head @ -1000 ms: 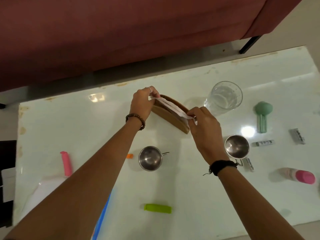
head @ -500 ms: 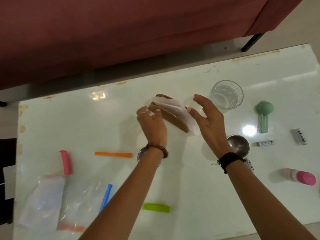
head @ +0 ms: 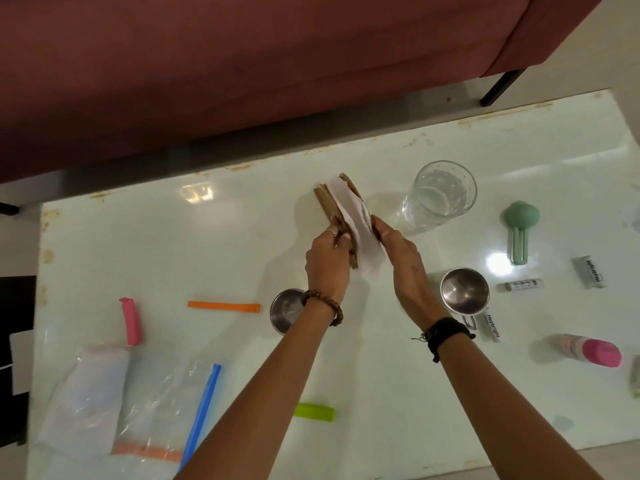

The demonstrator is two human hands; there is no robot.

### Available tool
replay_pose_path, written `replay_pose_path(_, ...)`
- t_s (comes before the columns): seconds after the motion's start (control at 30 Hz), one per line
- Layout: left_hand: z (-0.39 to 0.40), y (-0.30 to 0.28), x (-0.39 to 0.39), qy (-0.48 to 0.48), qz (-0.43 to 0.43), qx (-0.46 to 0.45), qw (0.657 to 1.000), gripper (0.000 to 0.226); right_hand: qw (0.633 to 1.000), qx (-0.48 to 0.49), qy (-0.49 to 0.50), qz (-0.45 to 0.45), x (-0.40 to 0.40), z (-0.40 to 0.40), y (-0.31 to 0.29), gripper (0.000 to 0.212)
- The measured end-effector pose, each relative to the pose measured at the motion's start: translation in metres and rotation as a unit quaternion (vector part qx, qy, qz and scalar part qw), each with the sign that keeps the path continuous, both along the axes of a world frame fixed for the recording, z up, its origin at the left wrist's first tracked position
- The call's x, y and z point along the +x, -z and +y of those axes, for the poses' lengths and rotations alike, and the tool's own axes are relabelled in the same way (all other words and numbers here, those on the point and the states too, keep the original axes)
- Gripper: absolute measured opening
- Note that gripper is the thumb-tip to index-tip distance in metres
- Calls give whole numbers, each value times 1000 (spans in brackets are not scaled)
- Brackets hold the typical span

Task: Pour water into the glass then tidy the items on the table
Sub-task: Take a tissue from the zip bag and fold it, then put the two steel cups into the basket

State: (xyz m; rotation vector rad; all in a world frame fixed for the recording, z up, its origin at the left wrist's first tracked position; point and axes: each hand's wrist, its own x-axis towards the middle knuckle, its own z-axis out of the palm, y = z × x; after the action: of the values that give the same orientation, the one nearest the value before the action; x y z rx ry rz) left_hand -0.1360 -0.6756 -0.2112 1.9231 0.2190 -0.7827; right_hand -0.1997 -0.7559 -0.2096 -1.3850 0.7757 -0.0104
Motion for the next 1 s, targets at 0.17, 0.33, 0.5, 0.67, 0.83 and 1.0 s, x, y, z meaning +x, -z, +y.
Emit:
replay_pose_path(0.17, 2, 0, -1, 31, -31, 22, 999, 34, 1000, 11, 1, -3, -2, 3, -3, 32)
replay_pose_path(0.33, 4, 4, -2, 51, -60, 27, 997, 39, 1000, -6, -17, -8, -3, 1, -6, 35)
replay_pose_path(0.5, 6, 4, -4, 67, -116, 47, 990, 38, 999, -29, -38, 9, -7, 0, -3, 41)
replay_pose_path(0.67, 21, -17, -24, -3, -323, 41, 946, 21, 987, -155, 0, -35, -23, 11, -5, 37)
replay_pose_path(0.83, 51, -18, -83, -288, -136, -33, 947, 12, 979, -123, 163, 18, -75, 43, -13, 13)
replay_pose_path(1.0, 61, -10, -126, -426, 107, 4, 899, 39, 911, -47, 393, 114, -121, 49, -4, 10)
